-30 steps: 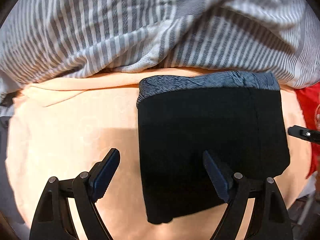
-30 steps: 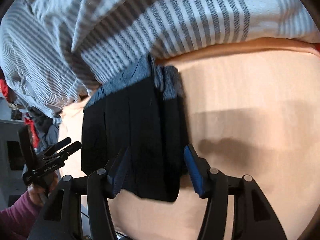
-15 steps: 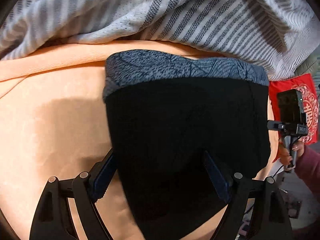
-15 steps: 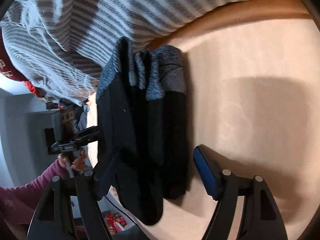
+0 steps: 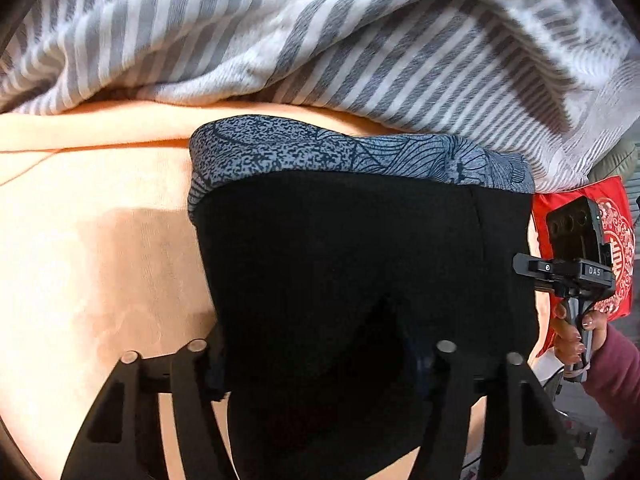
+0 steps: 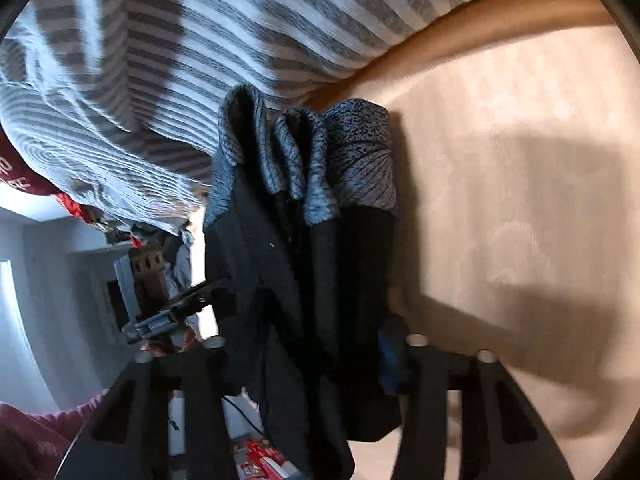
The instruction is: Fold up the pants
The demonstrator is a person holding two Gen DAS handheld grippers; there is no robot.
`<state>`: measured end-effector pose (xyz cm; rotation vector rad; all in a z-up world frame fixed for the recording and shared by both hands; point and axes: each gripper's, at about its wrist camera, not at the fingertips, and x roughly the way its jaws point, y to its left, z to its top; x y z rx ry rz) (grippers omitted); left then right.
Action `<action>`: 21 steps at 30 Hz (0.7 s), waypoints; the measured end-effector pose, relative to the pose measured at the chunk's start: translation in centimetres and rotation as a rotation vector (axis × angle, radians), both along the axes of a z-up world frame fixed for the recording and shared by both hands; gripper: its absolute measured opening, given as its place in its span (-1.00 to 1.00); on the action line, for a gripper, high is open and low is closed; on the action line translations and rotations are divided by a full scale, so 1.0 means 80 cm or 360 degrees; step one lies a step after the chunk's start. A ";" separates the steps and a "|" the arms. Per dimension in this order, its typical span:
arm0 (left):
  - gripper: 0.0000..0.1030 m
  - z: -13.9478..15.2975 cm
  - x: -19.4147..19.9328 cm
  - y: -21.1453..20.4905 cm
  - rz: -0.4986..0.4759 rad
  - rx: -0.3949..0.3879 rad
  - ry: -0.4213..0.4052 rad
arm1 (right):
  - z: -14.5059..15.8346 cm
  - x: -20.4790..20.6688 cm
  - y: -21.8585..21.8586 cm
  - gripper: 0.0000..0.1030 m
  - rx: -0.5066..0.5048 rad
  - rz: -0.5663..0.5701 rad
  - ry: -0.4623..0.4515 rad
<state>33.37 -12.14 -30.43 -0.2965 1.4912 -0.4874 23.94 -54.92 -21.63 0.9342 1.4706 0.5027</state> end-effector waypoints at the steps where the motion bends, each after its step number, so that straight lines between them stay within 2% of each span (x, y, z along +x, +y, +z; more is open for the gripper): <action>1: 0.15 0.005 0.000 0.001 0.0005 0.0003 -0.0009 | 0.003 -0.003 -0.002 -0.17 0.0012 -0.0010 -0.0002; 8: 0.11 0.044 0.001 -0.004 0.0025 0.0003 -0.0042 | 0.033 -0.028 -0.009 -0.21 0.0056 -0.0030 -0.0023; 13: 0.11 0.079 -0.025 -0.012 0.0021 -0.0001 -0.0067 | 0.061 -0.053 -0.021 -0.21 0.0082 -0.0049 -0.0037; 18: 0.11 0.099 -0.070 -0.065 -0.0009 0.0032 -0.0070 | 0.081 -0.087 -0.032 -0.21 0.0072 -0.0068 -0.0022; 21: 0.11 0.092 -0.088 -0.080 -0.0001 0.0025 -0.0030 | 0.081 -0.110 -0.041 -0.21 0.0059 -0.0078 0.0004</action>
